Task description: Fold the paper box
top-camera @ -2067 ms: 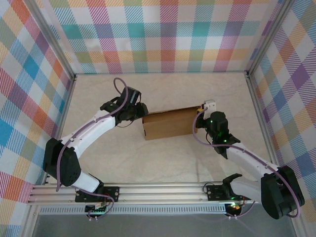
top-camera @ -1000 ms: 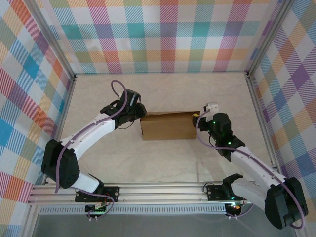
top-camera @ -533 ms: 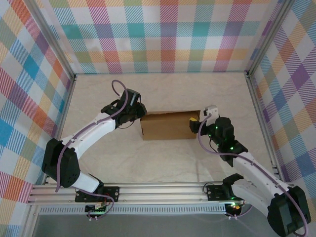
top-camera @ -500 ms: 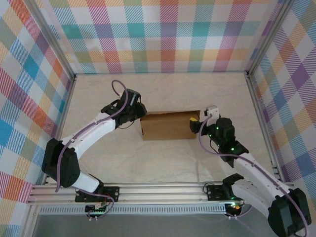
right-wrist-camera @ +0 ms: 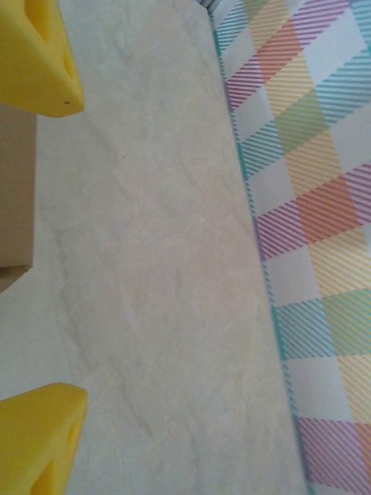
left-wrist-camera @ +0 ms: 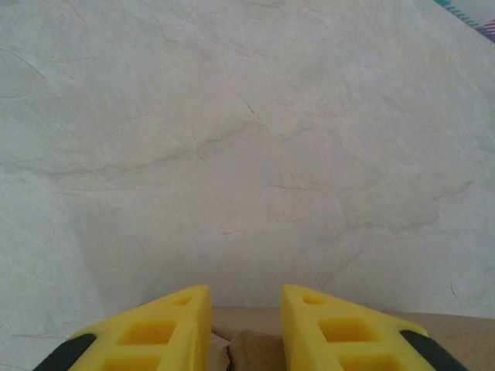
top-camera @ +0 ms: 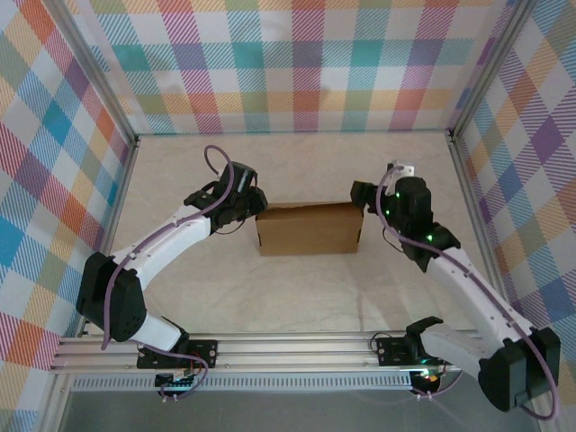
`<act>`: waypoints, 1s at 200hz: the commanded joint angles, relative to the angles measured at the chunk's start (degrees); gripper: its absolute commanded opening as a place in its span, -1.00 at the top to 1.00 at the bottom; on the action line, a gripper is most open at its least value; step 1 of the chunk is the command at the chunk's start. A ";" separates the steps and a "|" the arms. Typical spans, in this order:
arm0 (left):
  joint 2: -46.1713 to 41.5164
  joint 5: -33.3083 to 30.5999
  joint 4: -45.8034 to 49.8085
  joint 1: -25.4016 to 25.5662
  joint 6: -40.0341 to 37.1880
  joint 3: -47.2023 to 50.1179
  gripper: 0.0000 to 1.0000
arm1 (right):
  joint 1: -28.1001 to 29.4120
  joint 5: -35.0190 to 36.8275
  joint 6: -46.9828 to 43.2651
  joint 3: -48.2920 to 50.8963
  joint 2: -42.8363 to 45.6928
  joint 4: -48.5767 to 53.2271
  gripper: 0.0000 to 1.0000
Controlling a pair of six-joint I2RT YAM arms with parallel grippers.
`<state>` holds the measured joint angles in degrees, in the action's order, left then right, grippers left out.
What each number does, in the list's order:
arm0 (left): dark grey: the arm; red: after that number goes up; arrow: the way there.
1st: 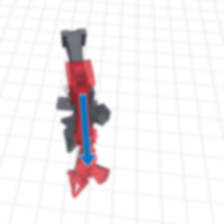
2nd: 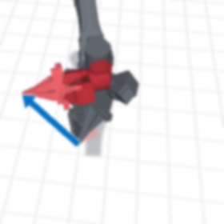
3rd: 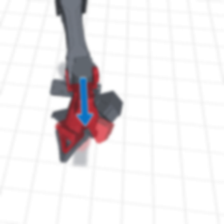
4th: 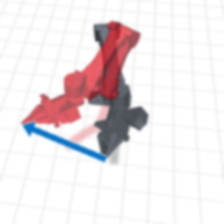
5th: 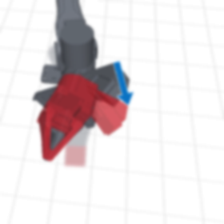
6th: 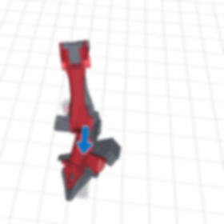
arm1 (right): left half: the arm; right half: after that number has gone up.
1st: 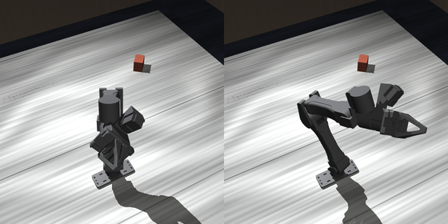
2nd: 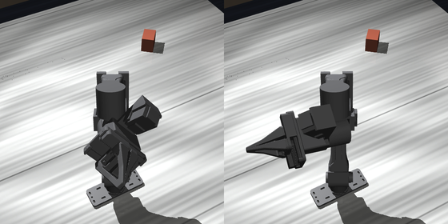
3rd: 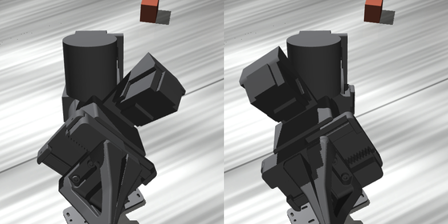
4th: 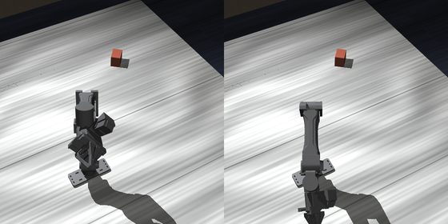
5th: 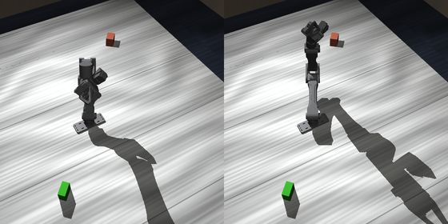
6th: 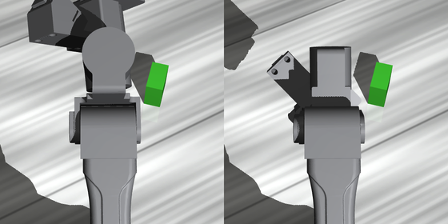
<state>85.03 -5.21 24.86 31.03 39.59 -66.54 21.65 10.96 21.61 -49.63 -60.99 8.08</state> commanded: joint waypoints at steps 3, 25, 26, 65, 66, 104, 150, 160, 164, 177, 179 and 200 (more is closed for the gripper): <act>2.78 -0.33 8.63 0.92 -1.70 3.14 0.43 | -0.54 -3.25 6.97 -4.95 -5.55 10.93 -0.69; 2.41 -0.72 8.62 0.97 -1.63 3.82 0.43 | -0.56 -4.01 7.36 -4.89 -7.66 11.64 -0.48; 2.42 -0.78 8.62 1.01 -1.58 3.85 0.43 | -0.56 -4.01 7.34 -4.75 -7.66 11.54 -0.47; 1.80 -0.96 7.64 1.05 -1.00 5.91 0.44 | -0.56 -4.88 7.45 0.41 -6.76 11.26 -0.19; 1.80 -0.95 7.65 1.05 -1.01 5.95 0.44 | -0.56 -4.93 7.47 0.45 -6.68 11.35 -0.18; 2.93 -0.54 6.23 1.31 -0.41 7.08 0.44 | -0.56 -6.82 7.75 1.77 -5.99 11.57 -0.01; 2.54 -1.07 5.23 1.67 0.13 10.25 0.45 | -0.56 -5.38 8.32 8.40 -6.06 8.88 0.09; 2.18 -1.40 5.07 1.67 0.30 11.28 0.46 | -0.60 -4.88 8.28 9.63 -5.77 7.92 0.13; 2.07 -1.47 5.09 1.67 0.46 11.67 0.46 | -0.56 -4.57 8.30 10.05 -5.85 7.85 0.14; 1.67 -1.71 4.66 1.67 0.74 12.91 0.47 | -0.54 -4.63 7.92 10.55 -6.11 7.95 0.17; 1.64 -1.73 4.54 1.67 0.75 13.08 0.47 | -0.55 -4.67 7.97 10.66 -6.13 7.94 0.17; 0.54 -2.04 3.35 1.80 1.85 15.58 0.53 | -0.51 -4.39 8.34 12.31 -5.08 7.20 0.21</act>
<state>84.71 -6.55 19.73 32.56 40.38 -55.31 21.37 5.34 29.80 -40.27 -66.06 10.46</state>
